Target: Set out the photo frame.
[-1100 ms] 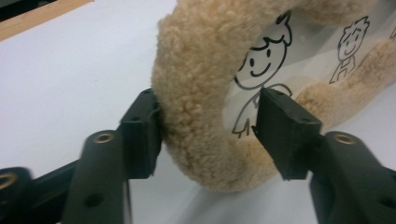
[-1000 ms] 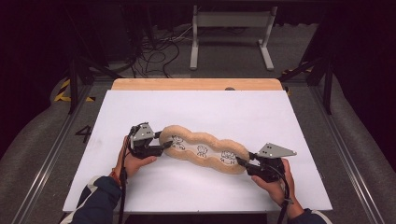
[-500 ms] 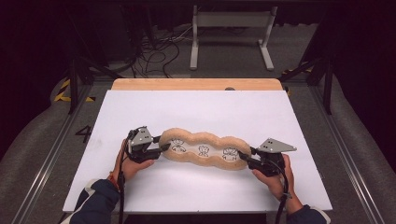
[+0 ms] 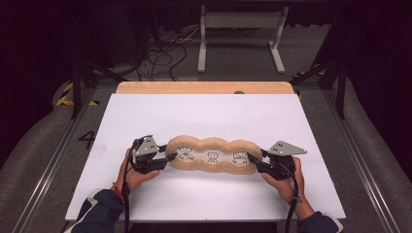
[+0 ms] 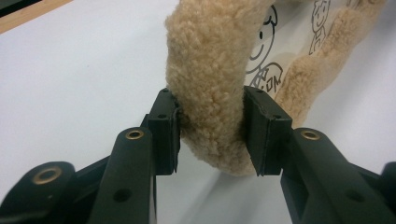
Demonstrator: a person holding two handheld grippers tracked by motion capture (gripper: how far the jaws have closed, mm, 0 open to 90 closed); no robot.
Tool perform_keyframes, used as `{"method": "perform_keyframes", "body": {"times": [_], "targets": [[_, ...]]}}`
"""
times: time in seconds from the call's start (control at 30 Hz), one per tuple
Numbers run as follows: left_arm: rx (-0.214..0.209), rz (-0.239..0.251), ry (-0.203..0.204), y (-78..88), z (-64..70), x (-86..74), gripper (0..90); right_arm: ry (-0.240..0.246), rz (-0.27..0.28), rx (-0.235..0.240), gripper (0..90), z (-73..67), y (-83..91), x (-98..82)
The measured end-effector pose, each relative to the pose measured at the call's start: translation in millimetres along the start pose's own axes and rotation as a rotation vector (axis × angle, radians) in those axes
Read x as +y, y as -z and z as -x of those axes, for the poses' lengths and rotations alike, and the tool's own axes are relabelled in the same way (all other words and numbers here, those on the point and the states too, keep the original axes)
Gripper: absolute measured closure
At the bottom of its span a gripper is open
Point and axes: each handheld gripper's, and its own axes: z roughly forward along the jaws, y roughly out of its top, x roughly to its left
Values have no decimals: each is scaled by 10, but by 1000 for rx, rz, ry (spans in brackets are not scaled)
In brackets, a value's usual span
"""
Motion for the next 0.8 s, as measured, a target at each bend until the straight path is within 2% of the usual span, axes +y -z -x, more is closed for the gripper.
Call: {"method": "perform_keyframes", "body": {"times": [0.2,0.4,0.8], "targets": [[2,-4,0,25,46,-10,598,22,6,-8,584,22,-32,4],[7,-4,3,27,59,-13,598,26,10,-11,579,20,-40,2],[19,-9,-15,32,73,-9,590,33,6,-18,568,6,-34,2]]}}
